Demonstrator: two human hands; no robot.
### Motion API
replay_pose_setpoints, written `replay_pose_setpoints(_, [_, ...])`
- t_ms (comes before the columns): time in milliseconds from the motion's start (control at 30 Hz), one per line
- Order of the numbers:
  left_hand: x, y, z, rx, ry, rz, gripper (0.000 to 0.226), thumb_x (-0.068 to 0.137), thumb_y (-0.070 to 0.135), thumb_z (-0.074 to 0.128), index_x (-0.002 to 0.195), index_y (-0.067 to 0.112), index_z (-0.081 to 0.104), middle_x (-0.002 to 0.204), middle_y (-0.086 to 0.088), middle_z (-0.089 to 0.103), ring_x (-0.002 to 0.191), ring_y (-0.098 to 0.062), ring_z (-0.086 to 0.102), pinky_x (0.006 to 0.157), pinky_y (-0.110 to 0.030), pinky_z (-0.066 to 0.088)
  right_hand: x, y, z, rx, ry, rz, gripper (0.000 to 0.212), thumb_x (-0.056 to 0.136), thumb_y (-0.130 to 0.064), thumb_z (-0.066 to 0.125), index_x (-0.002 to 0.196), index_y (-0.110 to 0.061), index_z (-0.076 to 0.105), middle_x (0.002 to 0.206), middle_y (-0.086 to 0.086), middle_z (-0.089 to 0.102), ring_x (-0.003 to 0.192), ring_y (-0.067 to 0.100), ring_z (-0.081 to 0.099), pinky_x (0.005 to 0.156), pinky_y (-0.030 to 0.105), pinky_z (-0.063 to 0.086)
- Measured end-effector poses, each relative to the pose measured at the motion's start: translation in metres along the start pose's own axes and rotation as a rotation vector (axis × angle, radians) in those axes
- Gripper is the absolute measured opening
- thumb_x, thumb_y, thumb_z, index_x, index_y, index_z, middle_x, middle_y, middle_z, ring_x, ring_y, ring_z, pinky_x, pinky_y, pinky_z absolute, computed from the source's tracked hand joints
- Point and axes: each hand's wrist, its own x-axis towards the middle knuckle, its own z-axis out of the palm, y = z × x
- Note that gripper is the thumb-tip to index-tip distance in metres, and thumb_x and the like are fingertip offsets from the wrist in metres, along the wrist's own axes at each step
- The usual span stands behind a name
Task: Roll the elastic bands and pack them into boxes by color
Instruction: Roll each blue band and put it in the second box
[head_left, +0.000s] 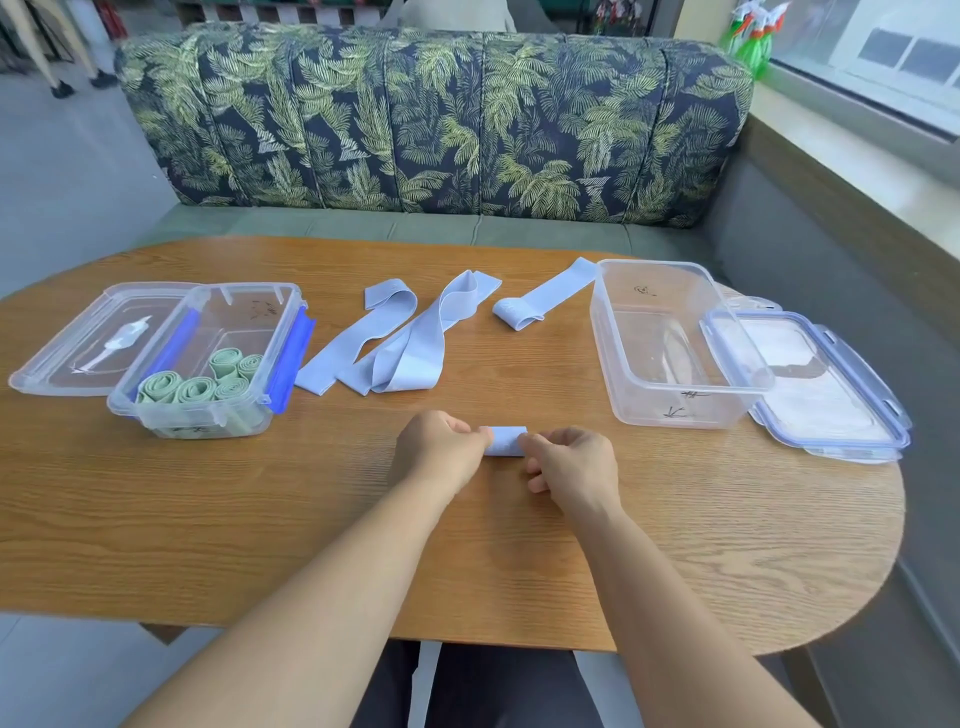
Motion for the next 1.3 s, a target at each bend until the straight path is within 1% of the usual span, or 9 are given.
replay_pose_setpoints(233, [0.009, 0.000, 0.000, -0.009, -0.121, 0.175, 0.032, 0.084, 0.034, 0.071, 0.113, 0.022, 0.066, 0.105, 0.010, 0.065, 0.100, -0.010, 0.062, 0.090, -0.029, 0.050, 0.007, -0.008, 0.002, -0.059, 0.002, 0.006, 0.021, 0.079, -0.043, 0.066, 0.089, -0.025, 0.064, 0.057, -0.005, 0.070, 0.065, 0.017, 0.071, 0.083, 0.041, 0.057])
replay_pose_setpoints(367, [0.015, 0.006, -0.004, 0.138, -0.250, 0.226, 0.036, 0.088, 0.033, 0.067, 0.122, 0.021, 0.063, 0.115, 0.007, 0.061, 0.108, -0.011, 0.057, 0.090, -0.024, 0.043, 0.009, -0.011, 0.002, -0.065, -0.005, 0.014, 0.022, 0.079, -0.044, 0.066, 0.090, -0.025, 0.063, 0.058, -0.005, 0.071, 0.067, 0.015, 0.072, 0.083, 0.040, 0.056])
replay_pose_setpoints(567, [0.029, 0.017, -0.014, 0.292, -0.439, 0.260, 0.017, 0.089, 0.037, 0.065, 0.104, 0.032, 0.067, 0.112, 0.005, 0.062, 0.105, -0.013, 0.058, 0.099, -0.035, 0.046, 0.008, -0.013, 0.000, -0.046, -0.020, 0.012, 0.025, 0.077, -0.043, 0.068, 0.092, -0.023, 0.064, 0.057, -0.008, 0.070, 0.061, 0.012, 0.071, 0.084, 0.042, 0.057])
replay_pose_setpoints(733, [0.028, 0.014, -0.015, 0.363, -0.424, 0.367, 0.004, 0.090, 0.039, 0.062, 0.094, 0.037, 0.063, 0.105, 0.006, 0.061, 0.100, -0.013, 0.058, 0.094, -0.036, 0.049, 0.006, -0.009, -0.001, -0.030, -0.026, -0.005, 0.021, 0.079, -0.042, 0.068, 0.090, -0.025, 0.063, 0.059, -0.008, 0.071, 0.062, 0.011, 0.070, 0.086, 0.043, 0.056])
replay_pose_setpoints(867, [0.022, 0.012, -0.017, 0.267, -0.417, 0.423, 0.004, 0.091, 0.034, 0.063, 0.095, 0.036, 0.062, 0.110, 0.007, 0.064, 0.104, -0.010, 0.058, 0.096, -0.035, 0.048, 0.004, -0.008, -0.002, 0.004, -0.046, -0.031, 0.027, 0.082, -0.036, 0.067, 0.103, -0.019, 0.066, 0.067, -0.005, 0.072, 0.065, 0.012, 0.070, 0.081, 0.041, 0.058])
replay_pose_setpoints(967, [0.013, 0.010, -0.022, 0.164, -0.454, 0.427, 0.005, 0.090, 0.030, 0.065, 0.095, 0.032, 0.065, 0.103, 0.006, 0.069, 0.101, -0.012, 0.063, 0.098, -0.036, 0.049, -0.005, -0.011, -0.011, 0.107, -0.134, -0.055, 0.029, 0.090, -0.025, 0.065, 0.116, -0.013, 0.062, 0.083, -0.001, 0.070, 0.065, 0.008, 0.068, 0.069, 0.029, 0.056])
replay_pose_setpoints(1033, [0.006, 0.007, -0.025, 0.086, -0.486, 0.445, 0.005, 0.090, 0.027, 0.065, 0.094, 0.028, 0.068, 0.098, 0.002, 0.073, 0.098, -0.015, 0.066, 0.098, -0.039, 0.050, -0.014, -0.012, -0.020, 0.252, -0.225, -0.075, 0.028, 0.093, -0.012, 0.062, 0.121, -0.009, 0.060, 0.082, 0.002, 0.068, 0.058, 0.005, 0.066, 0.061, 0.023, 0.053])
replay_pose_setpoints(1200, [-0.017, 0.008, -0.026, -0.091, -0.537, 0.443, 0.012, 0.090, 0.017, 0.066, 0.102, 0.018, 0.069, 0.101, -0.007, 0.073, 0.091, -0.014, 0.066, 0.095, -0.036, 0.050, -0.028, -0.007, -0.036, 0.267, -0.238, -0.209, 0.023, 0.093, -0.007, 0.063, 0.115, -0.006, 0.066, 0.090, 0.009, 0.071, 0.069, 0.017, 0.065, 0.055, 0.018, 0.050])
replay_pose_setpoints(1300, [-0.031, 0.017, -0.023, -0.151, -0.541, 0.503, 0.018, 0.091, 0.011, 0.065, 0.107, 0.018, 0.069, 0.103, -0.001, 0.072, 0.092, -0.007, 0.065, 0.085, -0.018, 0.051, -0.034, -0.008, -0.047, 0.262, -0.192, -0.246, 0.013, 0.093, -0.008, 0.063, 0.103, -0.004, 0.070, 0.079, 0.006, 0.070, 0.062, 0.014, 0.063, 0.054, 0.018, 0.049])
